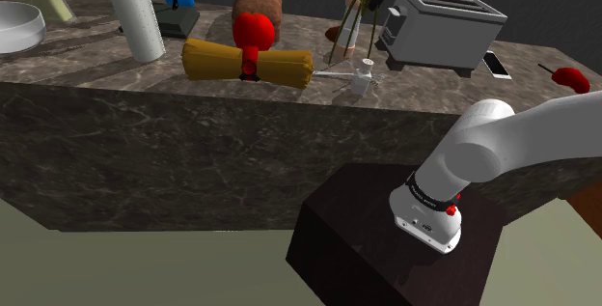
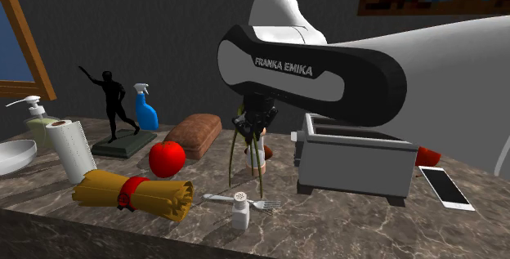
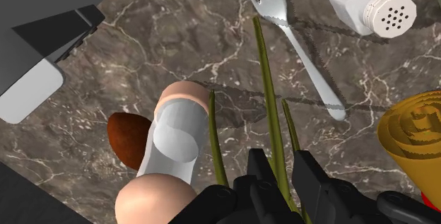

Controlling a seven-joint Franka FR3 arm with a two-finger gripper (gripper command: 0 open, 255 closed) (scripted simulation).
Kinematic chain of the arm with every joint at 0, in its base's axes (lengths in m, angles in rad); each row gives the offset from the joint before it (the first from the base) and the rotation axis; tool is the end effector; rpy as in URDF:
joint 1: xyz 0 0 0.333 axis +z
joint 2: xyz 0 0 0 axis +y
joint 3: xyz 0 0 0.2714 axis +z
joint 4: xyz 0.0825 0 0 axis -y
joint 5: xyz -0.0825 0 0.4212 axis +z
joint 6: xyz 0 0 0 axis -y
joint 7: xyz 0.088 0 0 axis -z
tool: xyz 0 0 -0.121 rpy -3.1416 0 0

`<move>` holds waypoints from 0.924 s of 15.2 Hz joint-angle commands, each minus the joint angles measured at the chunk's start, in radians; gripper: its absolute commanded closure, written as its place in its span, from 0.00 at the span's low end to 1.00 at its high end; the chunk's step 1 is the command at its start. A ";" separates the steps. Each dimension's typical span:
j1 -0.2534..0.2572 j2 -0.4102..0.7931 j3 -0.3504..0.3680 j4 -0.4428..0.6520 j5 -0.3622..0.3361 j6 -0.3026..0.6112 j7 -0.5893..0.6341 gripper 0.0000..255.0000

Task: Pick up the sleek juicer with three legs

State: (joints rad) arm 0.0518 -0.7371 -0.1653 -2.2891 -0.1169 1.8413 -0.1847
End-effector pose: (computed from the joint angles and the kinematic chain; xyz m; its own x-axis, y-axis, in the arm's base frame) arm 0.4150 -0.0685 0.5840 0.9550 0.1164 0.2728 0.1047 -0.9929 0.0571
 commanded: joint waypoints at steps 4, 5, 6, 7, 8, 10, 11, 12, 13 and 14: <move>0.001 0.004 0.001 0.017 0.001 -0.013 0.000 1.00; 0.001 0.008 0.002 0.033 0.002 -0.026 0.000 1.00; 0.002 0.012 0.003 0.049 0.003 -0.038 -0.001 1.00; 0.003 0.017 0.004 0.066 0.005 -0.050 -0.001 1.00; 0.004 0.021 0.004 0.082 0.006 -0.062 -0.002 1.00; 0.005 0.031 0.006 0.116 0.008 -0.087 -0.003 1.00; 0.006 0.036 0.007 0.133 0.009 -0.099 -0.003 1.00; 0.006 0.041 0.007 0.151 0.010 -0.111 -0.004 1.00; 0.007 0.046 0.008 0.168 0.011 -0.123 -0.005 1.00; 0.008 0.052 0.008 0.186 0.012 -0.135 -0.005 1.00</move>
State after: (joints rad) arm 0.0597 -0.6887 -0.1553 -2.1183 -0.1051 1.7178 -0.1868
